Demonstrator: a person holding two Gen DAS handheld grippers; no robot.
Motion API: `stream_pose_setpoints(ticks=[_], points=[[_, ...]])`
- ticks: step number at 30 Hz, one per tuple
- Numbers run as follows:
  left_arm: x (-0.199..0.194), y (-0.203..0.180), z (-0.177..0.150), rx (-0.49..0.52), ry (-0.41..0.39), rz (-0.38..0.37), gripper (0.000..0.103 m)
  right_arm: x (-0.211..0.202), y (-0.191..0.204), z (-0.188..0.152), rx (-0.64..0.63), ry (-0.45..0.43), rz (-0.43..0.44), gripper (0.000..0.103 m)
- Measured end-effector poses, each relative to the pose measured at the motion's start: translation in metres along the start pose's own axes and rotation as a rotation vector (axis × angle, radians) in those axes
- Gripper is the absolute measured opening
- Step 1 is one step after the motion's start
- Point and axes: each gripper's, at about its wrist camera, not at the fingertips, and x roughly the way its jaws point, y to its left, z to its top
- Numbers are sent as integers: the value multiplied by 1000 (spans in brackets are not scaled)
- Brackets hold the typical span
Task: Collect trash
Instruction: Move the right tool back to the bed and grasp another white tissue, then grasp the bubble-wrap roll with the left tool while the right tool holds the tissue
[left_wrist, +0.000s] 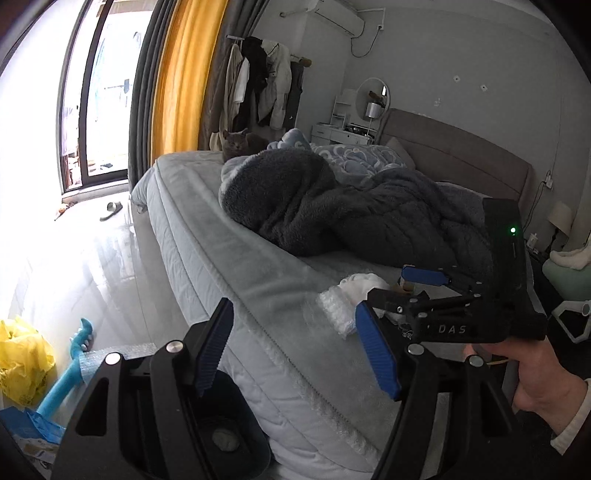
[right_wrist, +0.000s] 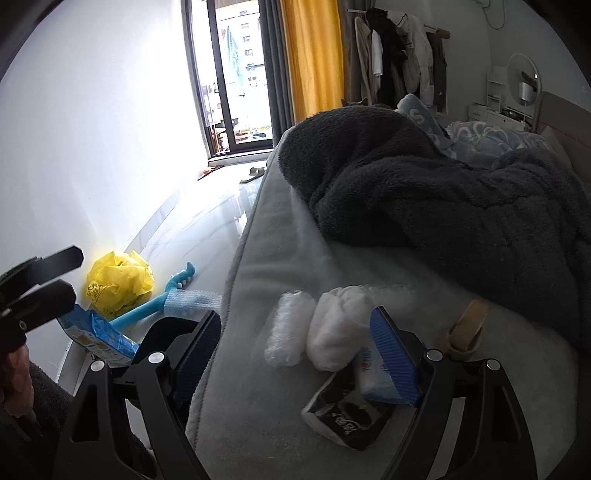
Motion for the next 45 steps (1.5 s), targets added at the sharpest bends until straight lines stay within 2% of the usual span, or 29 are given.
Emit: stream_pose_setpoints(ticks=[5,9,11,19,24,29,34,45], points=[[30,13,-2,-74,57,-34,67,12,-17,-2,53,22,7,84],[50,12,-1,-51,80,-43,67,25,-29,-4,85,44,48,84],[57,13,-1,-61,96,-52,67,30,-36,-5,107,58,71,70],[88,8,-7,-115,169,-137,62,45,-43,-2,106,81,110,55],[104,-2,-8,-104,197,-169,61,48,-44,-2,92,97,130,47],[119,-12,-12,-115,239,-206,61,51,-47,-4,99,112,143,27],[127,-19,-17,-127,265,-222,61,43,-53,-1,125,87,153,26],[141,-24,-21,-184,288,-210,61,20,-56,8,158,2,194,26]])
